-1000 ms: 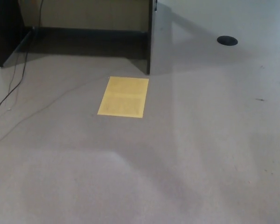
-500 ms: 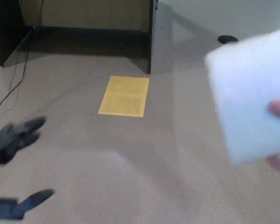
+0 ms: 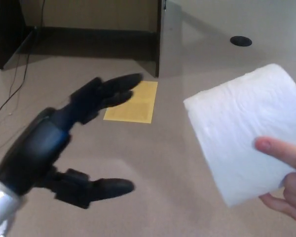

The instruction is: A person is holding a toilet paper roll and the robot extends its left hand to grab the roll by inserting its thumb into the gap in the middle and brings its hand down by its side. Then it extends its arm again to hand the toilet paper roll back to the person.

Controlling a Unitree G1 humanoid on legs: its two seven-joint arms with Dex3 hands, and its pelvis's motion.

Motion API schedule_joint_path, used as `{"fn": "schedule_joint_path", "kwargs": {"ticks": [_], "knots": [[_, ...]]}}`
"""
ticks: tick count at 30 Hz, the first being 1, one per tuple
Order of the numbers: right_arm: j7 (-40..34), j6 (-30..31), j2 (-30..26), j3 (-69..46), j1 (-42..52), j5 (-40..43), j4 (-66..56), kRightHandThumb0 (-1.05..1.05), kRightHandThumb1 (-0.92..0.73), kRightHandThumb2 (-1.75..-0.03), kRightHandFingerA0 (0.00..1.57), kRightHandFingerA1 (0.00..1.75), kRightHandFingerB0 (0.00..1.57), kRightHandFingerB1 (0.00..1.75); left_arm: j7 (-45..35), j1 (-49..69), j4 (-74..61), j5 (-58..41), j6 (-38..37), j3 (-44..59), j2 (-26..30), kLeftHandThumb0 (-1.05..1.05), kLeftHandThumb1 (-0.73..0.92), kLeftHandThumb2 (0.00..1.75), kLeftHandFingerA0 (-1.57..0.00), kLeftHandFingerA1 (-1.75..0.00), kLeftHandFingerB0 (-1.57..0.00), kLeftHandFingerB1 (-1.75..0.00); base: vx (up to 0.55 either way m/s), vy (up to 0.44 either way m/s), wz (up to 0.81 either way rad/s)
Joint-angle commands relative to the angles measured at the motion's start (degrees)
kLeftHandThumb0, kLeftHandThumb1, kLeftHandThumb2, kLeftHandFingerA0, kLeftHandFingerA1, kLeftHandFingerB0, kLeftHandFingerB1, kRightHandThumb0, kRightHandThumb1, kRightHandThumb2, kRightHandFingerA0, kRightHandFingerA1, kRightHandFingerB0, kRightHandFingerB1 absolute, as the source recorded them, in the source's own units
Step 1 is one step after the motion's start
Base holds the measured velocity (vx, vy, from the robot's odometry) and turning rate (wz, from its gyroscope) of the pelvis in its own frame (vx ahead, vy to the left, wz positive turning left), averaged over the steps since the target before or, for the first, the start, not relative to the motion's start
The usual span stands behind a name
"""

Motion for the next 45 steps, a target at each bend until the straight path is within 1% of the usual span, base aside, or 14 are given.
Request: {"fn": "schedule_joint_path", "kwargs": {"ticks": [1, 4, 5, 10, 13, 16, 17, 18, 23, 26, 27, 33, 40, 45], "knots": [[-1.0, -0.5, -0.1, -0.3, 0.7, -0.5, 0.7, -0.38, -0.69, -0.61, 0.58, 0.5, 0.54, 0.43, 0.5, -3.5, -3.9, 1.1, 10.6, -4.7, -1.8, -0.44, 0.37, 0.59, -0.18, -0.37, -0.11, -0.31, 0.0, 0.0, 0.0], [-1.1, -0.6, -0.2, -0.2, 0.7, -0.8, 0.5, -0.38, -0.7, -0.59, 0.57, 0.49, 0.53, 0.42, 0.9, -4.2, -4.4, 1.9, 12.0, -6.6, -3.2, -0.44, 0.37, 0.59, -0.18, -0.38, -0.12, -0.31, 0.0, 0.0, 0.0], [-1.1, -0.7, -0.2, -0.3, 0.7, -0.7, 0.5, -0.38, -0.69, -0.6, 0.56, 0.49, 0.53, 0.43, 0.8, -4.7, -4.2, 1.6, 11.8, -7.7, -4.3, -0.23, 0.25, 0.81, -0.02, -0.49, 0.0, -0.47, 0.0, 0.0, 0.0], [-1.4, -0.3, 0.4, -0.4, 0.5, -1.1, 0.8, -0.39, -0.7, -0.59, 0.57, 0.49, 0.53, 0.41, 0.9, -7.0, -3.3, 3.6, 12.6, -9.3, -5.8, -0.25, 0.26, 0.82, -0.02, -0.48, -0.01, -0.47, 0.0, 0.0, 0.0], [-1.6, -0.6, 0.3, -0.4, 0.5, -1.2, 0.7, -0.39, -0.69, -0.6, 0.56, 0.49, 0.53, 0.42, 1.1, -8.7, -1.9, 5.0, 11.8, -9.9, -6.9, -0.24, 0.26, 0.81, -0.01, -0.48, 0.0, -0.47, 0.0, 0.0, 0.0], [-1.4, -0.8, 0.5, -0.9, 0.3, -0.9, 0.8, -0.38, -0.7, -0.61, 0.59, 0.53, 0.54, 0.44, 1.9, -11.6, 0.8, 6.7, 9.9, -9.7, -8.3, -0.21, 0.26, 0.8, -0.01, -0.48, 0.0, -0.48, 0.0, 0.0, 0.0], [-1.4, -0.8, 0.5, -1.0, 0.3, -0.9, 0.8, -0.39, -0.7, -0.61, 0.6, 0.53, 0.54, 0.43, 1.9, -11.9, 1.2, 6.9, 10.1, -9.4, -8.5, -0.38, 0.37, 0.56, -0.18, -0.35, -0.09, -0.29, 0.0, 0.0, 0.0], [-1.4, -0.8, 0.5, -0.9, 0.3, -1.0, 0.8, -0.39, -0.7, -0.61, 0.6, 0.53, 0.54, 0.43, 2.0, -12.3, 1.5, 7.0, 10.5, -9.1, -8.6, -0.38, 0.37, 0.56, -0.18, -0.35, -0.09, -0.29, 0.0, 0.0, 0.0], [-0.7, -1.0, 0.8, -1.7, -0.3, -0.5, 0.9, -0.37, -0.7, -0.61, 0.6, 0.49, 0.53, 0.43, 3.1, -14.9, 3.2, 8.7, 11.1, -7.8, -9.2, -0.39, 0.37, 0.57, -0.21, -0.39, -0.12, -0.31, 0.0, 0.0, 0.0], [-1.3, -1.2, 0.7, -1.7, -0.4, -0.9, 1.0, -0.37, -0.7, -0.61, 0.61, 0.49, 0.54, 0.43, 4.1, -15.7, 4.9, 11.1, 8.5, -6.9, -9.0, -0.41, 0.38, 0.59, -0.19, -0.39, -0.14, -0.32, 0.0, 0.0, 0.0], [-1.3, -1.0, 0.7, -1.7, -0.6, -1.0, 1.0, -0.38, -0.7, -0.61, 0.6, 0.49, 0.53, 0.43, 4.1, -16.1, 5.3, 11.4, 7.9, -6.8, -8.9, -0.22, 0.29, 0.84, -0.07, -0.51, -0.05, -0.5, 0.0, 0.0, 0.0], [-2.1, -1.4, 1.1, -1.9, -0.5, -1.3, 1.3, -0.36, -0.7, -0.6, 0.61, 0.5, 0.55, 0.44, 4.7, -15.9, 5.1, 13.4, 7.3, -7.9, -9.8, -0.2, 0.27, 0.83, -0.09, -0.51, -0.08, -0.5, 0.0, 0.0, 0.0], [-1.6, -1.7, 1.4, -2.6, -0.7, -0.7, 1.2, -0.36, -0.69, -0.6, 0.6, 0.5, 0.53, 0.44, 5.3, -14.5, 7.3, 16.4, 1.9, -9.8, -10.7, -0.2, 0.28, 0.83, -0.09, -0.51, -0.08, -0.5, 0.0, 0.0, 0.0], [-1.8, -1.6, 1.3, -2.5, -1.2, -1.1, 1.3, -0.37, -0.69, -0.61, 0.6, 0.52, 0.55, 0.44, 5.6, -13.8, 7.0, 19.3, 2.8, -11.4, -10.8, -0.21, 0.25, 0.82, -0.08, -0.51, -0.07, -0.49, 0.0, 0.0, 0.0]]}}
